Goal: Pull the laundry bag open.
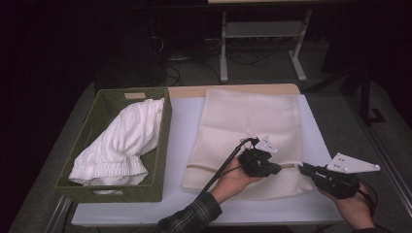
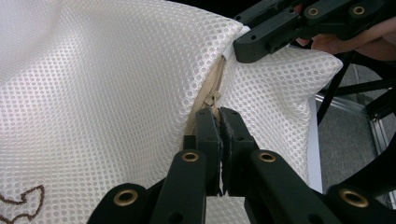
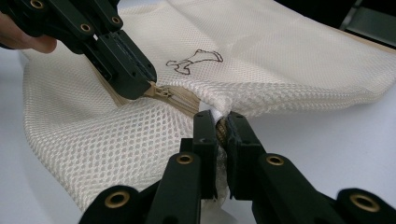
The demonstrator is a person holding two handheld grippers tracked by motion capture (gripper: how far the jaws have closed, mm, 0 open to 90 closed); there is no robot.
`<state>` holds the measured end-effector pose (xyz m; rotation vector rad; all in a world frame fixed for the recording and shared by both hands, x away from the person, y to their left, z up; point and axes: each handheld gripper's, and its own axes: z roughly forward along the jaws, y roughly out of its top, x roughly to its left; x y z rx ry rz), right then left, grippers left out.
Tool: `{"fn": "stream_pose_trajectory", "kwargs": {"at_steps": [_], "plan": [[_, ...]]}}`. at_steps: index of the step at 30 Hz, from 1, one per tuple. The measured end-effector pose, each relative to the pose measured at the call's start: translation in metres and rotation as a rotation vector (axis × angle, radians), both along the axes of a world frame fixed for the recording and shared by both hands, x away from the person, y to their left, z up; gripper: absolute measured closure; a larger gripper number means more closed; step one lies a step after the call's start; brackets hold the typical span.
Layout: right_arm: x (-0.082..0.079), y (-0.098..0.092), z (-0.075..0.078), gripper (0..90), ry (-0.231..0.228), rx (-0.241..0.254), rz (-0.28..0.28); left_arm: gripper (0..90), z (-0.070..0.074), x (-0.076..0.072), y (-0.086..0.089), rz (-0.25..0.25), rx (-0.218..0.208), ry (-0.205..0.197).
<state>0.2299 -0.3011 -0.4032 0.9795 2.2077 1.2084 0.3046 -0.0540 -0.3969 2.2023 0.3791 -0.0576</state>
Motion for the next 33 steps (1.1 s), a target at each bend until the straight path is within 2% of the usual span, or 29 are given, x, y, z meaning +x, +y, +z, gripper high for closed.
{"fn": "stream_pose_trajectory", "kwargs": {"at_steps": [9, 11, 13, 20, 23, 33], "plan": [[0.001, -0.001, -0.002, 83.4, 0.023, 0.005, -0.004, 87.1, -0.002, -0.001, 0.000, 0.002, 0.010, -0.004], [0.001, -0.001, -0.002, 83.5, 0.022, -0.005, -0.011, 87.1, -0.003, -0.001, -0.001, 0.007, 0.025, -0.015], [0.001, -0.003, -0.003, 83.5, 0.024, -0.012, -0.021, 87.1, -0.005, 0.000, 0.000, 0.010, 0.023, -0.002], [0.000, -0.003, -0.004, 83.5, 0.031, -0.027, -0.028, 87.2, -0.009, -0.001, 0.000, 0.015, 0.031, 0.002], [0.000, -0.006, -0.003, 83.5, 0.030, -0.037, -0.054, 87.2, -0.012, 0.001, 0.002, 0.025, 0.028, 0.018], [0.001, -0.014, -0.006, 83.5, 0.052, -0.041, -0.089, 87.2, -0.019, 0.003, 0.012, 0.038, 0.052, 0.018]]}}
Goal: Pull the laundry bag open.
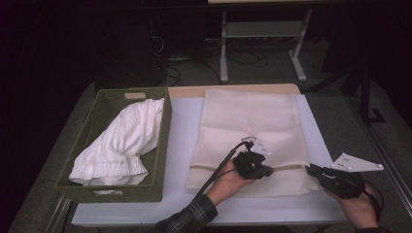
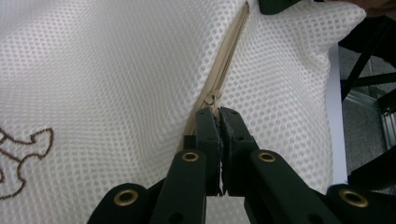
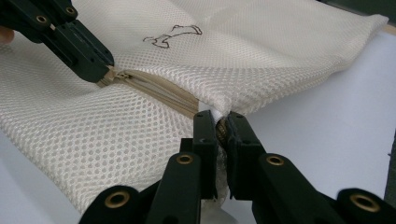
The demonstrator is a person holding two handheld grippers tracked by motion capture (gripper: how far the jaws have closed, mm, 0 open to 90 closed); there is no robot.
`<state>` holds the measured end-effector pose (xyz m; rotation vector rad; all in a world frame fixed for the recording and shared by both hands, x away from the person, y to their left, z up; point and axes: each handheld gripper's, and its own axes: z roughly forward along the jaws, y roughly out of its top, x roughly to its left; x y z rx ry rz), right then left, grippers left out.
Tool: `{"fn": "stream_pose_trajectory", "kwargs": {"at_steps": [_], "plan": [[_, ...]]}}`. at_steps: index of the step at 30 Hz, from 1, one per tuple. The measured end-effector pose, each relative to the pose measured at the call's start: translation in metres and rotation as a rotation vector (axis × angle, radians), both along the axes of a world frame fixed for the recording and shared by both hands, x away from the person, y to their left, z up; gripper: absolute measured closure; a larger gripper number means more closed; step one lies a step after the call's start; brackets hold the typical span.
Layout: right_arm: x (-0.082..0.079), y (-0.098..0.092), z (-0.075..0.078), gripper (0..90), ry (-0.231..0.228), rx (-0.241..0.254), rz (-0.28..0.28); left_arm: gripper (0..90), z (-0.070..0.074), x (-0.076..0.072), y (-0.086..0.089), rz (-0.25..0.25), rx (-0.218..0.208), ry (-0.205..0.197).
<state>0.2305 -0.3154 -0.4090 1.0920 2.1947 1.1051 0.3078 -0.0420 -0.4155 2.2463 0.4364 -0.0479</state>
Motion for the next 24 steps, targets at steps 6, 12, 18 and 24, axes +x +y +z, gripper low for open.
{"fn": "stream_pose_trajectory", "kwargs": {"at_steps": [6, 12, 18, 24], "plan": [[0.002, -0.003, -0.001, 83.4, 0.013, -0.005, -0.028, 87.1, -0.001, 0.002, 0.009, 0.014, 0.011, -0.001], [0.003, -0.005, -0.004, 83.4, 0.029, 0.001, -0.034, 87.1, 0.001, 0.001, 0.018, 0.020, 0.014, -0.004], [0.003, -0.003, -0.005, 83.4, 0.036, -0.003, -0.033, 87.1, 0.001, 0.000, 0.019, 0.018, 0.014, -0.003], [0.003, -0.004, -0.006, 83.5, 0.043, -0.018, -0.051, 87.2, -0.002, 0.001, 0.021, 0.031, 0.046, -0.010]]}}
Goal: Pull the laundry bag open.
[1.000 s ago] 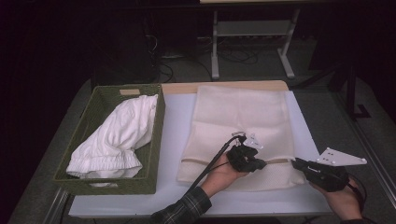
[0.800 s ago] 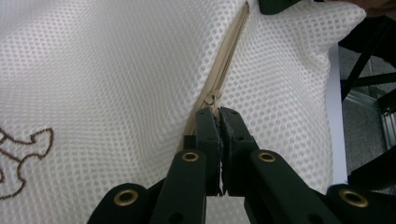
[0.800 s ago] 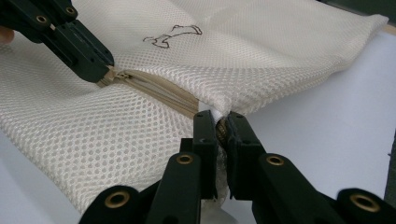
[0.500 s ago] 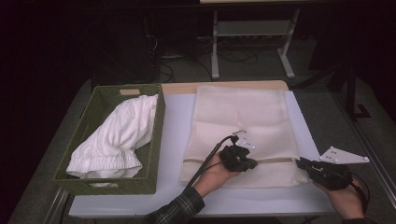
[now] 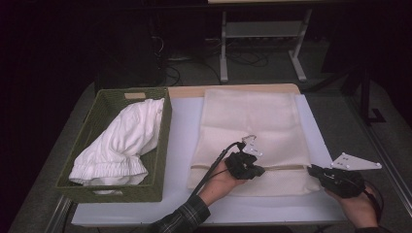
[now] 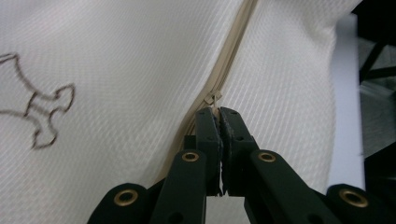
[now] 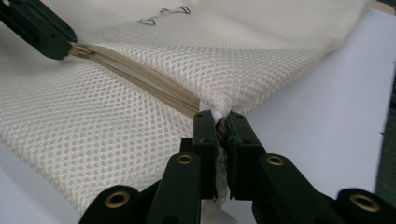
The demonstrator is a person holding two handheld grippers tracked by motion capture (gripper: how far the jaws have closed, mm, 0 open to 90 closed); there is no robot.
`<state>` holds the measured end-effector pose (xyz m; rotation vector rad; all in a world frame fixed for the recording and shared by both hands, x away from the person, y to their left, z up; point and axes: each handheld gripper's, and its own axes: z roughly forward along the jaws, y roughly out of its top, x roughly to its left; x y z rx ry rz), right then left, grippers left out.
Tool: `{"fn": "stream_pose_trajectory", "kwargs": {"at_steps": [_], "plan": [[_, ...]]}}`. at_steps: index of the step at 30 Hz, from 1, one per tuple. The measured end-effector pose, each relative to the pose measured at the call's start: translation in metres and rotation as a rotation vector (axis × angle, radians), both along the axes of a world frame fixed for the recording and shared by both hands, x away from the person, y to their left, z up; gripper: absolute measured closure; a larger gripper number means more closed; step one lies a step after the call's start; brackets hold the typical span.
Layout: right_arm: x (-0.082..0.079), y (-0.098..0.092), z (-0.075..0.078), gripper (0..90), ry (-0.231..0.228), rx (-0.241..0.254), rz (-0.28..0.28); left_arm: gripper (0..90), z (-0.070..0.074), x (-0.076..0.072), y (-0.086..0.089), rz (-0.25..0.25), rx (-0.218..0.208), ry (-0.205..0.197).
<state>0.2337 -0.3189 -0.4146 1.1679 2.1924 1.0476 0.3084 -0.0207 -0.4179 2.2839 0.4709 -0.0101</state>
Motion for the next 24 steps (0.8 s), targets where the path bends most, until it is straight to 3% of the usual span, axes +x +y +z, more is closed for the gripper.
{"fn": "stream_pose_trajectory", "kwargs": {"at_steps": [3, 9, 15, 24], "plan": [[0.001, -0.006, -0.001, 83.5, 0.008, 0.008, -0.020, 87.2, -0.002, 0.002, 0.008, 0.013, -0.015, 0.016], [0.001, -0.002, -0.003, 83.3, 0.017, 0.014, -0.007, 87.1, 0.001, 0.000, 0.017, 0.019, -0.024, 0.011], [0.002, 0.000, -0.005, 83.1, 0.038, 0.015, 0.004, 87.1, 0.000, -0.001, 0.022, 0.020, -0.003, -0.001], [0.003, 0.000, -0.006, 83.1, 0.043, 0.021, 0.011, 87.1, -0.004, -0.003, 0.041, 0.045, -0.013, 0.021]]}}
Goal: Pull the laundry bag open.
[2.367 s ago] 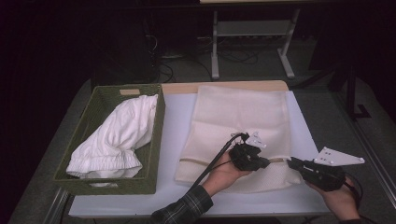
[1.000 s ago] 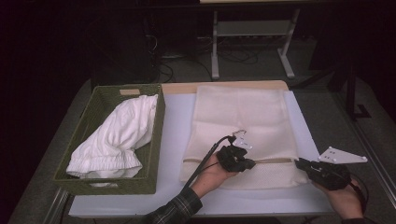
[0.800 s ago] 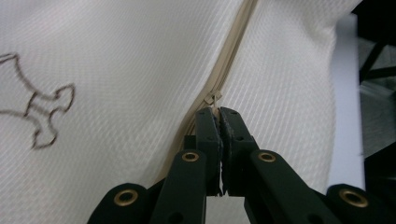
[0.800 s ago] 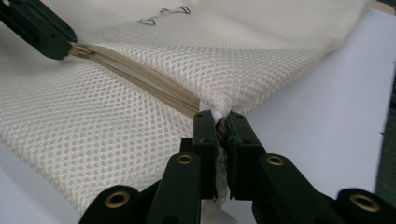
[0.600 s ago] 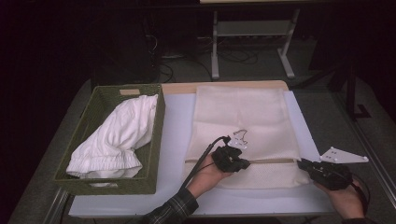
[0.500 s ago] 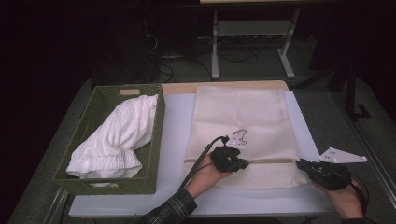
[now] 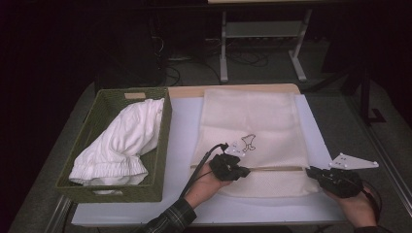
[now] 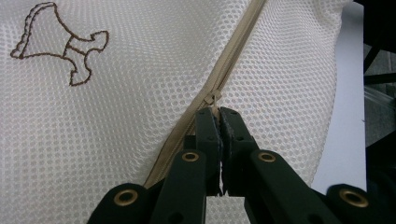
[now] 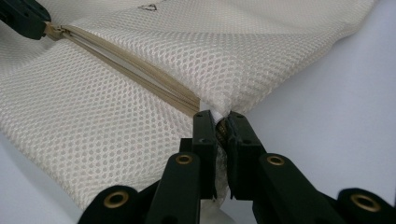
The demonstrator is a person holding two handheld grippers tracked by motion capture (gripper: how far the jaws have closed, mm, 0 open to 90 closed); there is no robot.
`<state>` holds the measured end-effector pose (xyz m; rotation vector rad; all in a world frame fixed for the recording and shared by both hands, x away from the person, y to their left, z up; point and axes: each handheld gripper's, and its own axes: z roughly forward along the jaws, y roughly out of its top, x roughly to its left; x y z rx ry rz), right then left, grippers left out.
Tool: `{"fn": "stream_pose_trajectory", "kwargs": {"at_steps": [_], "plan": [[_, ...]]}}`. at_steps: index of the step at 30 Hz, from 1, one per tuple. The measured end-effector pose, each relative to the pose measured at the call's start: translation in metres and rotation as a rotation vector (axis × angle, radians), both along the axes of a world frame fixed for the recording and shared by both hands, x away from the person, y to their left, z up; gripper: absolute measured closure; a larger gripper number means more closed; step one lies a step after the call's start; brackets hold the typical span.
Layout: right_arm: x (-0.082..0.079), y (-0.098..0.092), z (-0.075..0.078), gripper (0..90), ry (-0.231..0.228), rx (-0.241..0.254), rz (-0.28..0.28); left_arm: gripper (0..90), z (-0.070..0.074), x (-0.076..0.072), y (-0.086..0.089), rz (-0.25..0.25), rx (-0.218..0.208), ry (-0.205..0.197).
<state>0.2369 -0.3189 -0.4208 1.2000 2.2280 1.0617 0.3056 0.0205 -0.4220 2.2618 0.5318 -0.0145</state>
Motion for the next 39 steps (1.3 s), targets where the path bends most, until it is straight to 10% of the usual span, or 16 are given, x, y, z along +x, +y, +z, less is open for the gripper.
{"fn": "stream_pose_trajectory", "kwargs": {"at_steps": [39], "plan": [[0.001, -0.004, -0.006, 83.2, 0.008, -0.032, -0.034, 87.1, -0.004, -0.008, 0.064, 0.138, 0.049, -0.034]]}}
